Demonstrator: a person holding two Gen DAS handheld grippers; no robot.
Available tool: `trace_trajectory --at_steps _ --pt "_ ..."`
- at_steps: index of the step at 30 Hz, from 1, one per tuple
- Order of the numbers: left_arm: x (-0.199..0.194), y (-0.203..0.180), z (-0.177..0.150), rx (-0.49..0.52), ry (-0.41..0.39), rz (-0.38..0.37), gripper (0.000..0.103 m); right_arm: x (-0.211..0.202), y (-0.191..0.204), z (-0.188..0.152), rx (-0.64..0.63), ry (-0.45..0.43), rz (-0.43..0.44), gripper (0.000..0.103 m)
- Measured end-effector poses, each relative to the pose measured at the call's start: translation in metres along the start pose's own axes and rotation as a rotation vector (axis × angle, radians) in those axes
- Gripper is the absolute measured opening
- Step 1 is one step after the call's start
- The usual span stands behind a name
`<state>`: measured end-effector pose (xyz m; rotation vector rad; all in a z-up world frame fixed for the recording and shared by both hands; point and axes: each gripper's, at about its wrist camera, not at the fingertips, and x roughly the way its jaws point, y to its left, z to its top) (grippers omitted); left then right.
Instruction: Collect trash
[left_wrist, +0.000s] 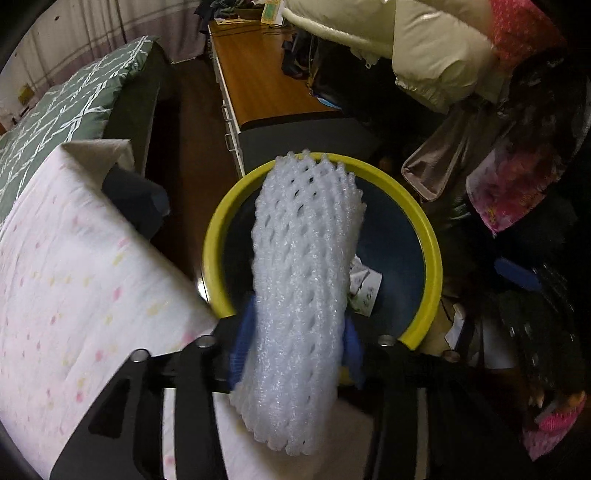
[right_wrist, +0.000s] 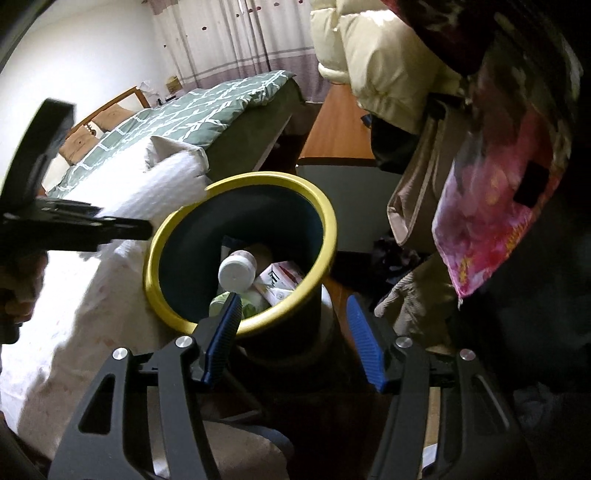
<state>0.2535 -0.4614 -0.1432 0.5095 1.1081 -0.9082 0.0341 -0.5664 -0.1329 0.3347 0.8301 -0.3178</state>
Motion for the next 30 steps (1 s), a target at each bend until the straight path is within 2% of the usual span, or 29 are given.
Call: trace_trajectory --at_steps 3,5,9,14,16,18,20,23,26,30 --pt "0.012 -0.007 0.01 -0.003 -0.002 0.019 0.066 0.0 -0.004 -0.004 0.005 0.003 0.001 0.057" --pt "0.016 -0.01 0.014 0.001 -0.009 0.038 0.067 -0.001 -0.007 -0.007 0.004 0.008 -0.004 0.057" --pt "0.02 -0.012 0.017 -0.016 -0.015 0.034 0.075 -0.002 -0.009 -0.008 0.009 0.014 -0.006 0.057" --pt "-0.006 -0.009 0.003 -0.049 -0.078 0.039 0.082 -0.007 0.0 -0.009 -0.007 0.01 -0.001 0.057" --pt "-0.032 -0.006 -0.012 -0.069 -0.139 0.065 0.086 -0.01 0.008 -0.009 -0.021 0.007 0.005 0.058" --pt "-0.064 -0.003 -0.031 -0.103 -0.221 0.122 0.092 -0.014 0.016 -0.01 -0.035 0.003 0.016 0.06" --pt "-0.091 0.001 -0.049 -0.13 -0.292 0.158 0.094 -0.02 0.029 -0.011 -0.055 -0.006 0.03 0.061" --pt "-0.146 0.012 -0.1 -0.203 -0.427 0.252 0.098 -0.032 0.05 -0.01 -0.092 -0.03 0.057 0.062" --pt "-0.187 0.025 -0.151 -0.282 -0.491 0.35 0.098 -0.047 0.072 -0.009 -0.135 -0.066 0.077 0.067" --pt "-0.226 0.044 -0.218 -0.408 -0.524 0.435 0.098 -0.069 0.104 -0.011 -0.197 -0.123 0.098 0.069"
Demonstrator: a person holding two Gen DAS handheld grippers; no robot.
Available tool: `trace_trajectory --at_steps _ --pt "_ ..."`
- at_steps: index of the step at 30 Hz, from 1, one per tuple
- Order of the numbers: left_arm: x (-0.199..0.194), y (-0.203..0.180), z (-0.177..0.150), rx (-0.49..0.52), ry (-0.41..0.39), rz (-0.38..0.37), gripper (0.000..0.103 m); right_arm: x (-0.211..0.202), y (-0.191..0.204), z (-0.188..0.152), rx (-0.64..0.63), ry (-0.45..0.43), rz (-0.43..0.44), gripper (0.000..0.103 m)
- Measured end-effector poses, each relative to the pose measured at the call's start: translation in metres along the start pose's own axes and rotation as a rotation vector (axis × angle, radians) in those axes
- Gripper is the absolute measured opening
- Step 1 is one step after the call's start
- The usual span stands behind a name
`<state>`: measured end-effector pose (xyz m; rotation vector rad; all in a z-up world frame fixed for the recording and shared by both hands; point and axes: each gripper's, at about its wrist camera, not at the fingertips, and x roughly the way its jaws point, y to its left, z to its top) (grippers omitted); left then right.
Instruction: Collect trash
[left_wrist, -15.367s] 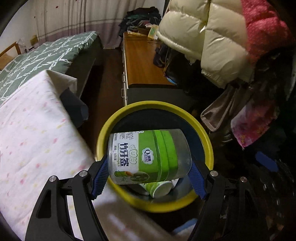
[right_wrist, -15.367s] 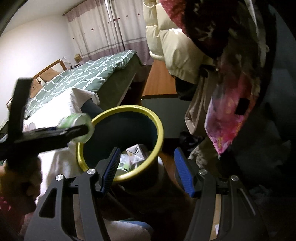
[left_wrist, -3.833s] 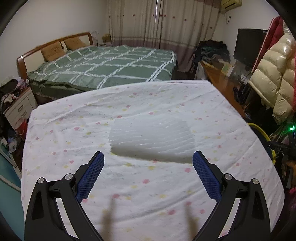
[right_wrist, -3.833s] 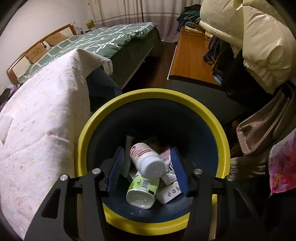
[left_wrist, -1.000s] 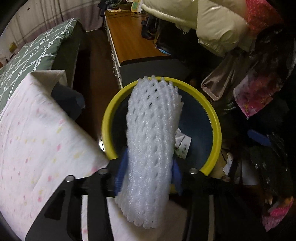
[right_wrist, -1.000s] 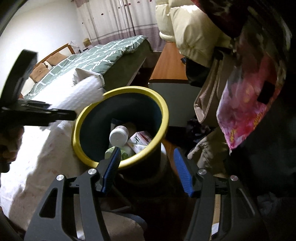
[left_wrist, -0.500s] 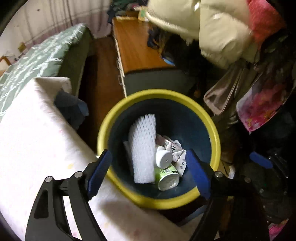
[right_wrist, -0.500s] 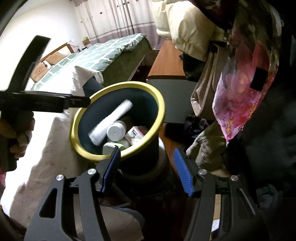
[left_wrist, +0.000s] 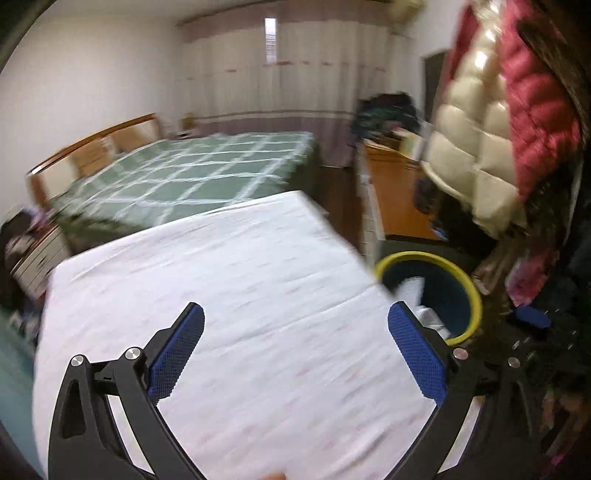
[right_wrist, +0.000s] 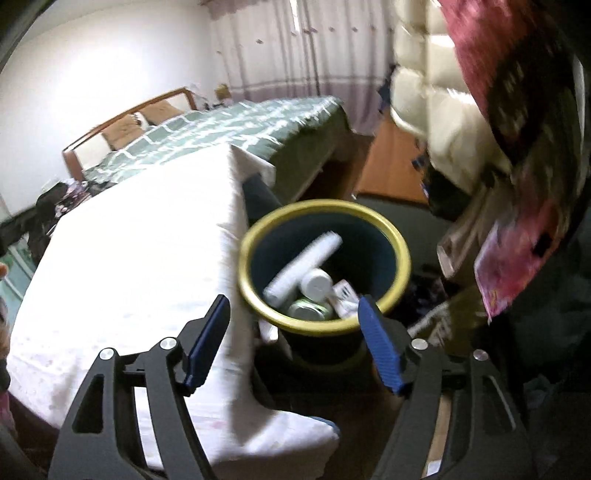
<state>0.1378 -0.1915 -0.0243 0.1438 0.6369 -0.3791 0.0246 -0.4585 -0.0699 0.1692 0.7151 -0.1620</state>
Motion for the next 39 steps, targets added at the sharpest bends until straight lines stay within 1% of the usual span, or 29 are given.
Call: trace_trajectory --at_steps 2,4,5,7,8,11,12,17,24,29,39 --pt "-0.027 0.033 -0.017 -0.075 -0.022 0.074 0.098 -0.012 0.018 0.003 -0.035 -0.029 0.006 0.07" --pt "-0.05 0.058 -0.032 -0.128 -0.051 0.128 0.098 -0.023 0.034 0.004 -0.07 -0.059 0.002 0.071" --pt "-0.065 0.07 -0.041 -0.154 -0.065 0.168 0.098 -0.029 0.04 0.004 -0.083 -0.074 -0.004 0.072" --pt "-0.084 0.087 -0.055 -0.18 -0.073 0.226 0.098 -0.04 0.051 0.004 -0.105 -0.102 -0.005 0.075" --pt "-0.095 0.095 -0.062 -0.191 -0.08 0.24 0.098 -0.046 0.055 0.005 -0.112 -0.114 -0.001 0.076" --pt "-0.12 0.108 -0.078 -0.211 -0.101 0.254 0.098 -0.065 0.066 0.001 -0.125 -0.15 0.001 0.078" --pt "-0.124 0.108 -0.081 -0.211 -0.105 0.259 0.098 -0.07 0.069 0.0 -0.127 -0.159 -0.003 0.08" --pt "-0.146 0.112 -0.099 -0.214 -0.114 0.254 0.098 -0.091 0.07 -0.005 -0.112 -0.201 -0.011 0.081" --pt "-0.154 0.102 -0.107 -0.215 -0.115 0.255 0.098 -0.108 0.068 -0.009 -0.089 -0.248 0.003 0.085" --pt "-0.154 0.102 -0.106 -0.221 -0.116 0.266 0.098 -0.107 0.067 -0.008 -0.082 -0.249 0.007 0.085" --pt "-0.158 0.1 -0.105 -0.226 -0.125 0.263 0.098 -0.107 0.072 -0.01 -0.088 -0.249 0.011 0.085"
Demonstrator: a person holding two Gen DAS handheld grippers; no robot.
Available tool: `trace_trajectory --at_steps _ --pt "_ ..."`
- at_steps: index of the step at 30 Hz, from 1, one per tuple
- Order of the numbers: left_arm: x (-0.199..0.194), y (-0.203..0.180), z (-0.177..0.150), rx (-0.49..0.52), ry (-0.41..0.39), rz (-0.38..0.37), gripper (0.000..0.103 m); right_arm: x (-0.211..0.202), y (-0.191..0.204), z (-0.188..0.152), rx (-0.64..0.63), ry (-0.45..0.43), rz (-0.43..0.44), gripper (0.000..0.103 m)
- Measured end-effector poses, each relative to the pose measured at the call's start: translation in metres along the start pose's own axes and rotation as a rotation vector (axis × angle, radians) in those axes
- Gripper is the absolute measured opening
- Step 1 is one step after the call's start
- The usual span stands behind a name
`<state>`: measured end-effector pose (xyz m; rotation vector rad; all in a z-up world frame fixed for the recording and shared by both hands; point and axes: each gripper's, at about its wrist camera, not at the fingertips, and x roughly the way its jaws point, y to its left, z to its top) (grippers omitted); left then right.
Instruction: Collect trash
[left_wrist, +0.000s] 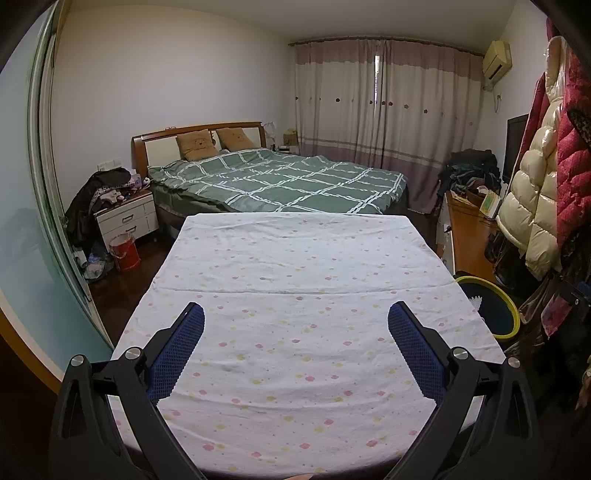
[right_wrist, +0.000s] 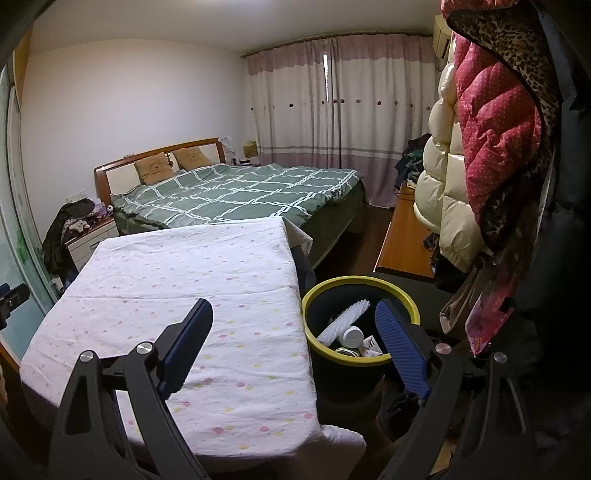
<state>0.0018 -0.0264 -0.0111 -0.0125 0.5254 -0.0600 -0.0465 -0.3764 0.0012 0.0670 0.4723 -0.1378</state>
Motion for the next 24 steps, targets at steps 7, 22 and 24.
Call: trace_trajectory --at_steps 7,22,24 --pt "0.0004 -0.0008 0.0004 0.005 0.008 -0.004 0.098 -0.0008 -0.0015 -0.0001 0.009 -0.001 0.0 0.085" --pt "0.0045 -0.0029 0.0014 0.011 0.021 -0.009 0.098 0.0019 -0.0043 -0.0003 0.014 0.005 0.005 0.086" --pt "0.0047 -0.0033 0.001 0.012 0.021 -0.008 0.098 0.0021 -0.0044 -0.0005 0.014 0.004 0.005 0.086"
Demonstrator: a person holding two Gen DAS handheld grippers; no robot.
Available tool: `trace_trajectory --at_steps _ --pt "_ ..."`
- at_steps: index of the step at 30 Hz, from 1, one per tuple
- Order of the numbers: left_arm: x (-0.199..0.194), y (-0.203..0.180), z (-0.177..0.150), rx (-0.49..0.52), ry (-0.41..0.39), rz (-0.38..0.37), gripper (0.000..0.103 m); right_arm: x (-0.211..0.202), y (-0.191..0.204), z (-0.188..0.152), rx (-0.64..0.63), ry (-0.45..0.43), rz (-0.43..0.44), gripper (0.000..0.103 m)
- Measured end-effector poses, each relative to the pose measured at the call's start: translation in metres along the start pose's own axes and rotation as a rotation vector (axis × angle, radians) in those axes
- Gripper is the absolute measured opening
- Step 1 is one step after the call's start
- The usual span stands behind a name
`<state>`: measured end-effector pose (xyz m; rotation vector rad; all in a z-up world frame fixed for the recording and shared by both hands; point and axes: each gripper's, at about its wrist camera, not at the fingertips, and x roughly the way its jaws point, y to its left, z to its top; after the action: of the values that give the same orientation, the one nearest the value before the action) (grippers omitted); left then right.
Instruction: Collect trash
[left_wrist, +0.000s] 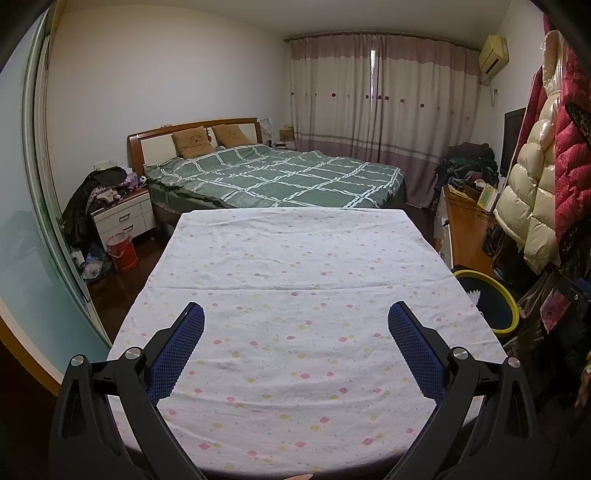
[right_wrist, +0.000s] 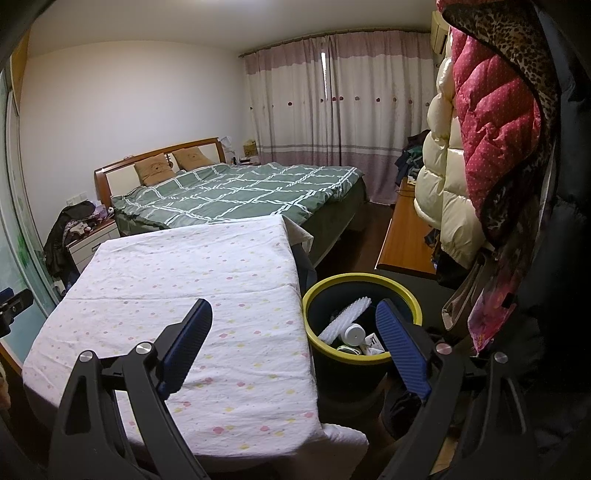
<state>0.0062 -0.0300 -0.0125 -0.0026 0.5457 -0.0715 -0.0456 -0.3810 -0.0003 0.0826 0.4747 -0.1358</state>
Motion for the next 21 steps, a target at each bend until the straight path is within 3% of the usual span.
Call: trace_trajectory --at_steps 21 --pt "0.0016 -0.0018 -0.0044 0.012 -0.003 -0.003 0.098 0.0024 0.0011 -0.0016 -0.002 0.005 0.002 0.086"
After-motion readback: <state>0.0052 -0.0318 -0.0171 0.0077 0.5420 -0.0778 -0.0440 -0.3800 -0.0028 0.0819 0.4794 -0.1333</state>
